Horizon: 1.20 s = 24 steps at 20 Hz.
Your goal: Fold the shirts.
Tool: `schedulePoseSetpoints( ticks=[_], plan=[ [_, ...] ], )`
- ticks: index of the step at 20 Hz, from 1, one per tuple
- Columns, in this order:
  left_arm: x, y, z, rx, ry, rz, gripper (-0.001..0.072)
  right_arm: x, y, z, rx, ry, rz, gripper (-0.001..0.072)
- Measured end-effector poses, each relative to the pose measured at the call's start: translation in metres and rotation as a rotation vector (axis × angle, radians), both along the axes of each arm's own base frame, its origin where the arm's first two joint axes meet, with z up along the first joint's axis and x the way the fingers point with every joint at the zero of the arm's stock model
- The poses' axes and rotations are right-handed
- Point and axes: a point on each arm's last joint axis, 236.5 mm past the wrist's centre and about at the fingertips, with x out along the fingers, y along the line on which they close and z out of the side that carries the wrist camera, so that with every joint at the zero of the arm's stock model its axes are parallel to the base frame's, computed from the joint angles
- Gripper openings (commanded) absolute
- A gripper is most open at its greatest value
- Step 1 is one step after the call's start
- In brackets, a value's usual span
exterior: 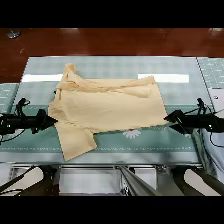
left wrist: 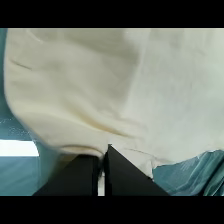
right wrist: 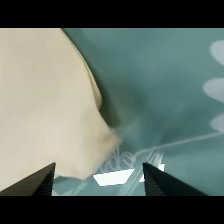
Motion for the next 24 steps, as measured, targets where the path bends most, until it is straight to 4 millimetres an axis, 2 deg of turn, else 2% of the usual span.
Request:
schedulePoseSetpoints(
  ticks=[3, 4, 5, 6, 8, 10, 12, 13, 15, 17, 18, 20, 21, 22, 24],
  plan=[
    [0.004, -0.001, 0.002, -0.014, -0.003, 0.022, 0.0025, 0.022, 0.01, -0.007, 0.034, 0.023, 0.035, 0.0614],
    [0.007, -0.002, 0.004, -0.021, -0.01, 0.031, 0.0025, 0.03, 0.015, -0.008, 0.047, 0.027, 0.043, 0.0573],
    [0.01, -0.003, 0.006, -0.029, -0.019, 0.037, 0.0025, 0.036, 0.019, -0.01, 0.048, 0.031, 0.057, 0.0357],
    [0.013, -0.006, 0.009, -0.033, -0.033, 0.034, 0.0025, 0.043, 0.021, -0.014, 0.034, 0.028, 0.07, 0.0021],
    [0.025, -0.007, 0.016, -0.019, -0.073, 0.018, 0.0024, 0.061, 0.028, -0.01, 0.016, 0.002, 0.106, 0.0028],
    [0.047, -0.005, 0.04, 0.008, -0.153, -0.004, 0.0024, 0.084, 0.037, 0.013, 0.015, -0.059, 0.16, 0.0028],
    [0.084, 0.0, 0.088, 0.045, -0.297, -0.015, 0.0024, 0.121, 0.038, 0.061, -0.012, -0.186, 0.201, 0.0028],
    [0.103, 0.003, 0.119, 0.068, -0.382, -0.018, 0.0024, 0.139, 0.037, 0.092, -0.034, -0.263, 0.219, 0.0028],
    [0.14, 0.01, 0.207, 0.138, -0.606, -0.02, 0.0024, 0.176, 0.031, 0.18, -0.106, -0.465, 0.221, 0.0027],
    [0.16, 0.021, 0.301, 0.256, -0.819, -0.015, 0.0024, 0.193, 0.023, 0.275, -0.194, -0.669, 0.201, 0.0028],
    [0.159, 0.024, 0.344, 0.323, -0.908, -0.021, 0.0024, 0.189, 0.022, 0.323, -0.232, -0.767, 0.194, 0.0028],
    [0.144, 0.029, 0.423, 0.481, -1.066, -0.021, 0.0024, 0.159, 0.025, 0.405, -0.295, -0.933, 0.197, 0.0027],
    [0.129, 0.031, 0.457, 0.56, -1.126, -0.01, 0.0024, 0.139, 0.028, 0.438, -0.326, -1.006, 0.2, 0.0027],
    [0.114, 0.031, 0.482, 0.622, -1.167, 0.006, 0.0024, 0.114, 0.029, 0.47, -0.365, -1.082, 0.198, 0.0027],
    [0.075, 0.029, 0.525, 0.738, -1.245, 0.046, 0.0024, 0.063, 0.028, 0.512, -0.457, -1.185, 0.191, 0.0028]
  ],
)
